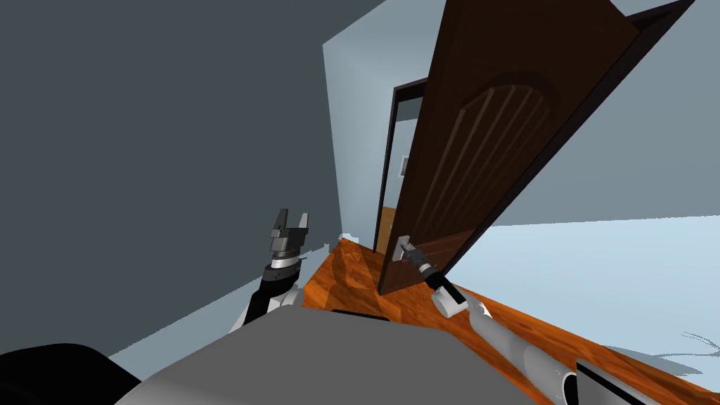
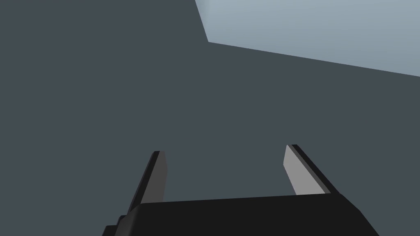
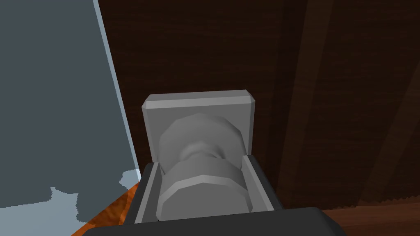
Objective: Pull the door open
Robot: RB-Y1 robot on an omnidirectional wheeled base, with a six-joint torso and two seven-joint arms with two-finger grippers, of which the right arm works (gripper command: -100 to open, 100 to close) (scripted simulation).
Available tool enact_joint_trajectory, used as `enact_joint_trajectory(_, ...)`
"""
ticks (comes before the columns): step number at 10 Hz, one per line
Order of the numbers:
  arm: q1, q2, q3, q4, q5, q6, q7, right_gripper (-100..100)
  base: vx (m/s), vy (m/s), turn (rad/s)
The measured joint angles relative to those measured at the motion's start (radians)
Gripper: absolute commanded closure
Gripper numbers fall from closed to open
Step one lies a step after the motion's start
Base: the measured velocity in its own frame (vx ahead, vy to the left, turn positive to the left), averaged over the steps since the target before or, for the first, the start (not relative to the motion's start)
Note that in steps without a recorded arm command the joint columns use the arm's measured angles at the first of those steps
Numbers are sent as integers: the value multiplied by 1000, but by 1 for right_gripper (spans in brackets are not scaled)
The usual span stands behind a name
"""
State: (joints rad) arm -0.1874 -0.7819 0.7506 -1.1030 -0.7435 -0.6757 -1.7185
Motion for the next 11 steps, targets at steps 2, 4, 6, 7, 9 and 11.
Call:
enact_joint_trajectory(2, 2, -10, 12, 3, 4, -10, -11, 100, -152, -104, 114)
enact_joint_trajectory(4, 1, -25, 27, 0, 11, -30, -29, 100, -162, -141, 110)
enact_joint_trajectory(6, -1, -44, 52, 4, 22, -58, -53, 100, -192, -164, 120)
enact_joint_trajectory(7, 0, -50, 63, 3, 27, -69, -62, 100, -150, -124, 129)
enact_joint_trajectory(9, 6, -70, 84, -4, 34, -89, -80, 100, -172, -158, 117)
enact_joint_trajectory(11, 2, -86, 104, 0, 44, -116, -102, 100, -133, -90, 55)
